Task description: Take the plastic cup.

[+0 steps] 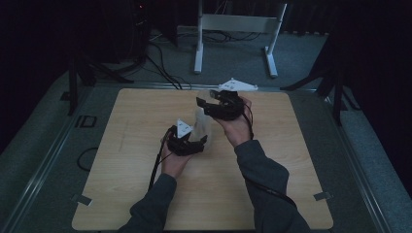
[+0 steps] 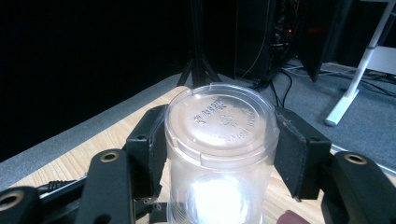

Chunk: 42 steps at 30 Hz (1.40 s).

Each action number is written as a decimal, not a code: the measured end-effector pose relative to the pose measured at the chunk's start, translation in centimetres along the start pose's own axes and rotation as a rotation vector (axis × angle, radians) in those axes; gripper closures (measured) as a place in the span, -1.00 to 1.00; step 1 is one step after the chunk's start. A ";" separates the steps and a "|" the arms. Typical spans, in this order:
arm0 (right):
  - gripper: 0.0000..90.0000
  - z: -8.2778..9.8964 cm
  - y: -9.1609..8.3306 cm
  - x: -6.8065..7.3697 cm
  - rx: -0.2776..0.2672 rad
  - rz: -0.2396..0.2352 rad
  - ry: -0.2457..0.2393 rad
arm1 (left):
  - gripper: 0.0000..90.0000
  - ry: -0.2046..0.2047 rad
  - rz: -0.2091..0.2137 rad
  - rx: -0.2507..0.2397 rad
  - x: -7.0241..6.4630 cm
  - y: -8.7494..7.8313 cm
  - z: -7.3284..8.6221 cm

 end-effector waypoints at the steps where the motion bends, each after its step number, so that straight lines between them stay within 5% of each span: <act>1: -0.09 -0.1 -0.1 0.0 -0.002 0.000 0.000 | -0.48 0.000 0.001 0.002 0.0 0.0 0.0; 19: -0.09 -0.8 -1.5 -0.6 -0.020 0.019 -0.015 | -0.48 0.002 -0.005 0.002 0.0 -0.2 0.2; 42: -0.09 0.5 -4.5 -4.0 -0.007 0.097 -0.006 | -0.46 0.007 -0.007 0.003 -0.1 -0.7 0.9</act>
Point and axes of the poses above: each handheld gripper's, and its own axes: y roughly forward along the jaws, z roughly out of its underside, x roughly to its left, the point moved 6 cm from there along y, roughly forward along the jaws, and after that the axes turned 1 degree about -x, right-handed, at the moved point
